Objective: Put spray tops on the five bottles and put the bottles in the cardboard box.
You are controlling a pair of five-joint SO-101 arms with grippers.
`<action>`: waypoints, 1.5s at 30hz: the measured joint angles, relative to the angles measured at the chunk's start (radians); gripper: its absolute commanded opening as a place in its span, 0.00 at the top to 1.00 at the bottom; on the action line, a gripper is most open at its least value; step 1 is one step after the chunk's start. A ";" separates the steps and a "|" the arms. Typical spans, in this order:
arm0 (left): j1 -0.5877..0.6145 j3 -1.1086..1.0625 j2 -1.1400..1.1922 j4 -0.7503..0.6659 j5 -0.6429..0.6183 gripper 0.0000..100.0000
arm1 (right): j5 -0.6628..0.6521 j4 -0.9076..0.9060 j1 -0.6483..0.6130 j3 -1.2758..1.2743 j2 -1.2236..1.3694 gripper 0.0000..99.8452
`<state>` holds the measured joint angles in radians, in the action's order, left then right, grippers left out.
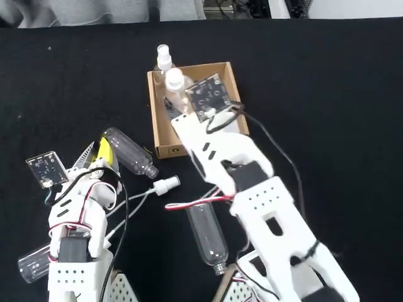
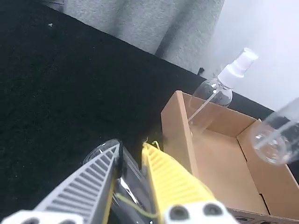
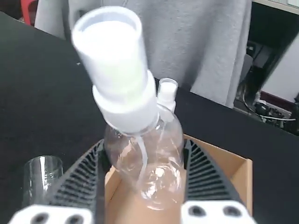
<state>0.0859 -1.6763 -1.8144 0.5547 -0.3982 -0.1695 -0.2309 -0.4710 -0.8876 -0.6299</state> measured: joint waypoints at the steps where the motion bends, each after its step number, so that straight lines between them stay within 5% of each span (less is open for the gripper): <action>1: 0.000 0.000 0.000 0.000 0.000 0.93 | 0.000 0.021 -0.002 0.000 0.021 0.90; 15: 0.000 0.000 0.000 0.000 0.000 0.93 | 0.135 0.173 -0.005 0.080 0.299 0.90; 45: 0.000 0.000 0.000 0.000 0.075 0.94 | 0.146 0.384 -0.005 0.167 0.692 0.90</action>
<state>0.0859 -1.6763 -1.8144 0.5547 -0.3230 -0.0238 0.1527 -0.4757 -0.7204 0.0621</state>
